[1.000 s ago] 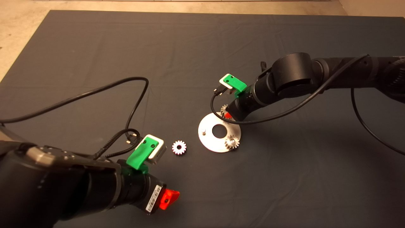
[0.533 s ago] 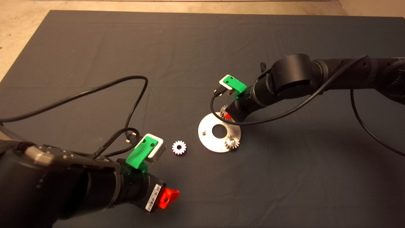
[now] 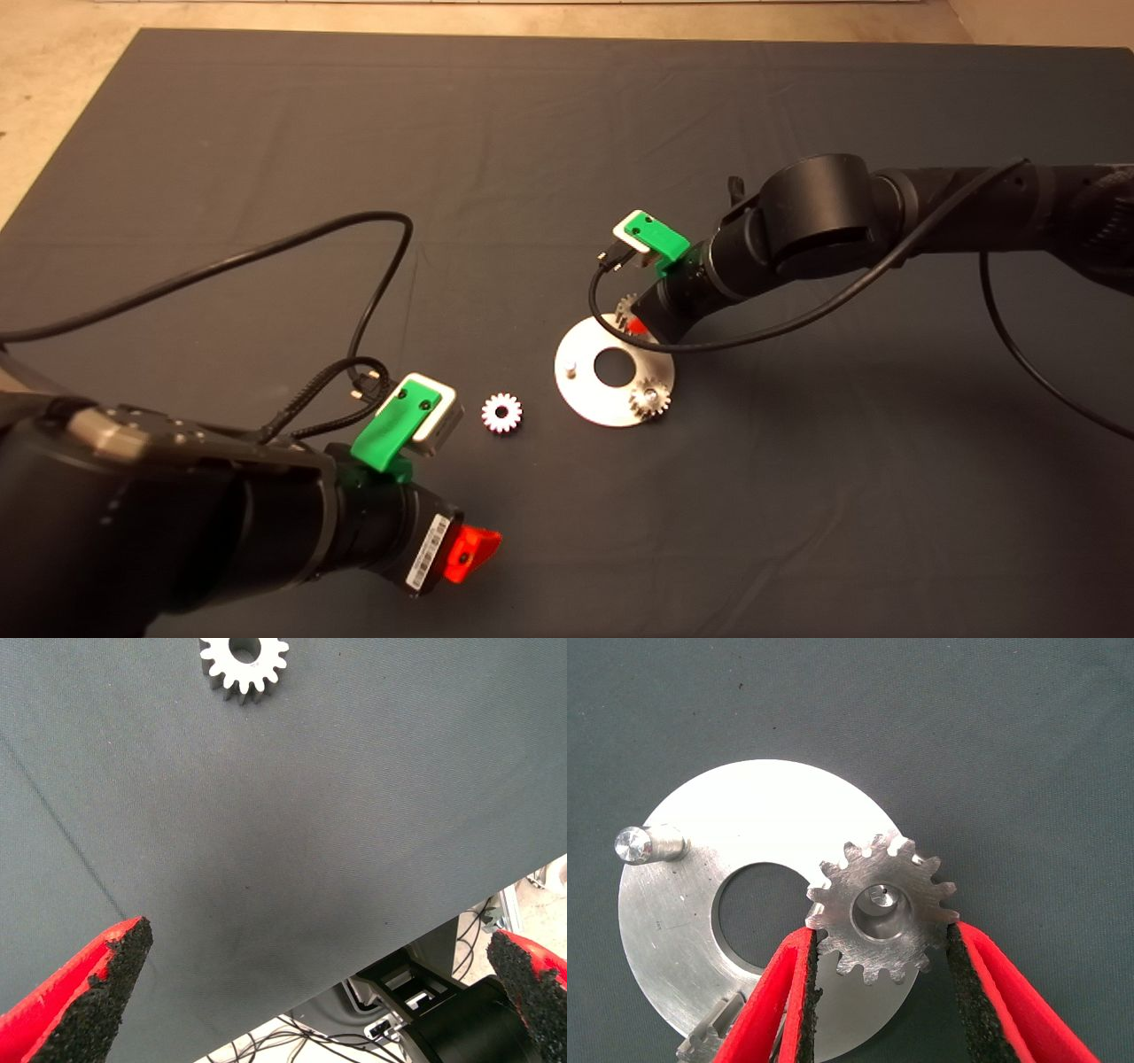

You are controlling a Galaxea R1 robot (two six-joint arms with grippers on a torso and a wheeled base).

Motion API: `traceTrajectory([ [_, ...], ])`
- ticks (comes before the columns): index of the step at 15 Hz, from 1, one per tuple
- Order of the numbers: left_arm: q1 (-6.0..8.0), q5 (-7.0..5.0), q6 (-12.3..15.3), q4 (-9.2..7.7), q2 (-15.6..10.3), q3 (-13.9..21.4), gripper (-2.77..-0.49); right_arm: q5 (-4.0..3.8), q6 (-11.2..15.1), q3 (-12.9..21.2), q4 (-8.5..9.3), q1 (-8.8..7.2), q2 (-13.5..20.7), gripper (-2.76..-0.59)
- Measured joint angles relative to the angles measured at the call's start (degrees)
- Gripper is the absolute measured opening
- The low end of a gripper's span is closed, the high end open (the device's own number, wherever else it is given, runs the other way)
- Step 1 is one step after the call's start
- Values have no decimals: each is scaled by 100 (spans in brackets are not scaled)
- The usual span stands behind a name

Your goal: Install three planetary gears onto the carrier pins

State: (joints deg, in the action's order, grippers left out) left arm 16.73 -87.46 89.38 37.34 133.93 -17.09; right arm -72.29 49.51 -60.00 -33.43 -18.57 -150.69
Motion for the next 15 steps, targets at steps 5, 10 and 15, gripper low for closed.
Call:
traceTrajectory([
  [5,0,-2,0,0,-2,0,-51,5,0,-13,0,0,0,-241],
  [10,0,0,0,0,-2,0,-51,18,0,-22,0,-1,2,-241],
  [15,2,-2,0,0,-16,0,-51,30,0,-30,0,-1,2,-241],
])
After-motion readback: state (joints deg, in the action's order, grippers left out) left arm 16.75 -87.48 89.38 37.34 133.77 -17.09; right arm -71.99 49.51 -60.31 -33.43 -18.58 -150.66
